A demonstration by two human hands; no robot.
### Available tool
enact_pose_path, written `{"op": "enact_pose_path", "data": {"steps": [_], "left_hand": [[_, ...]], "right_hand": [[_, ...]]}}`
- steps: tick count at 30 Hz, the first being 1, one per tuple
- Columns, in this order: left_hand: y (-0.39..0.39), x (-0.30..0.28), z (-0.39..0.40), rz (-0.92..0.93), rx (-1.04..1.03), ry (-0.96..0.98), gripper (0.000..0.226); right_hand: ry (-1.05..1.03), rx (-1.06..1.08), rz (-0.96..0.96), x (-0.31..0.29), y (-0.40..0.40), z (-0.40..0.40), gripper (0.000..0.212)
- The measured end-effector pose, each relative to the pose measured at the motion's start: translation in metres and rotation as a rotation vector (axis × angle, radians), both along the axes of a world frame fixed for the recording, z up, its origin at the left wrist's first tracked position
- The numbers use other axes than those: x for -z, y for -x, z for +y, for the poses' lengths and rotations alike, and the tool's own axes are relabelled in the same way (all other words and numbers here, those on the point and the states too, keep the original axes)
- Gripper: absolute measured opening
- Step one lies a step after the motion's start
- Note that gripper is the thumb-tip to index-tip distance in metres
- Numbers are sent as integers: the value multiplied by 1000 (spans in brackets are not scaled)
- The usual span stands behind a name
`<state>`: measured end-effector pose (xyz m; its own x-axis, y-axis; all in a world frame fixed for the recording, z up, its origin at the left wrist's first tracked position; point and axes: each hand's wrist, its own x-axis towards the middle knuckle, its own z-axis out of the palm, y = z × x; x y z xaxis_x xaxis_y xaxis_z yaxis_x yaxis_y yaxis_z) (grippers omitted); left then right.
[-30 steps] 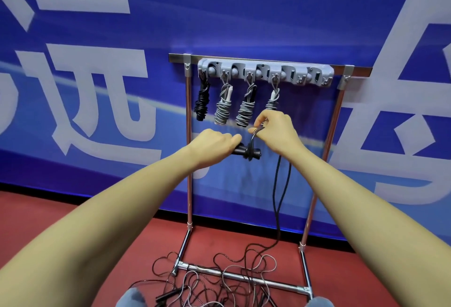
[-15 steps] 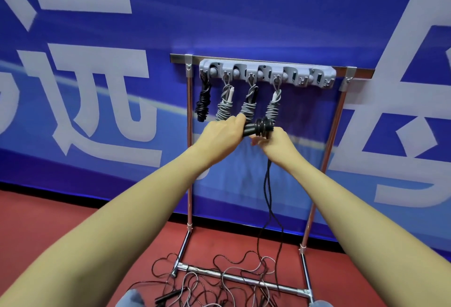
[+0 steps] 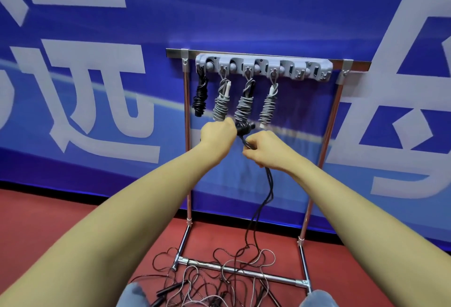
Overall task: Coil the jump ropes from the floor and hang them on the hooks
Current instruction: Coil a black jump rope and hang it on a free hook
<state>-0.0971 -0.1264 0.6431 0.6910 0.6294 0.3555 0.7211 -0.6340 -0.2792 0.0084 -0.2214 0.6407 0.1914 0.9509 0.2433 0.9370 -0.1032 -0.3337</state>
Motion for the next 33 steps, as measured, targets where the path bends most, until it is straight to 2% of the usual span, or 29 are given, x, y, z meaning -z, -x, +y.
{"op": "enact_pose_path", "data": {"steps": [2, 4, 6, 8, 10, 13, 14, 18, 20, 22, 24, 27, 33], "left_hand": [[1, 0, 4, 100, 63, -37, 24], [4, -4, 6, 227, 161, -117, 21], [8, -7, 7, 351, 262, -209, 20], [10, -5, 8, 363, 347, -247, 19], [13, -1, 10, 244, 504, -287, 16], [18, 0, 15, 45, 718, -360, 44], [18, -1, 15, 19, 742, -363, 43], [16, -8, 12, -104, 865, -336, 5], [13, -12, 2, -187, 834, -277, 13], [10, -18, -10, -242, 652, -114, 20], [4, -19, -15, -303, 455, 29, 17], [-9, -17, -18, -349, 291, 85, 5], [-19, -14, -16, -303, 61, 224, 26]], "right_hand": [[-51, 107, -376, -9, 3, 1, 17], [-157, 192, -473, -14, 3, 1, 19], [-227, 251, -336, -14, 1, 4, 16], [-264, 304, -86, -15, -6, 8, 9], [-254, 337, 67, -18, -13, 10, 18], [-209, 345, 138, -20, -22, 9, 29], [-201, 333, 157, -19, -24, 8, 33], [-260, 298, 252, -13, -22, 6, 44], [-304, 300, 275, -6, -24, 4, 41], [-322, 321, 306, 0, -25, 5, 28], [-315, 364, 374, 3, -24, 6, 23], [-247, 323, 320, 4, -22, 8, 28], [-195, 158, 357, 4, -14, -2, 25]]}}
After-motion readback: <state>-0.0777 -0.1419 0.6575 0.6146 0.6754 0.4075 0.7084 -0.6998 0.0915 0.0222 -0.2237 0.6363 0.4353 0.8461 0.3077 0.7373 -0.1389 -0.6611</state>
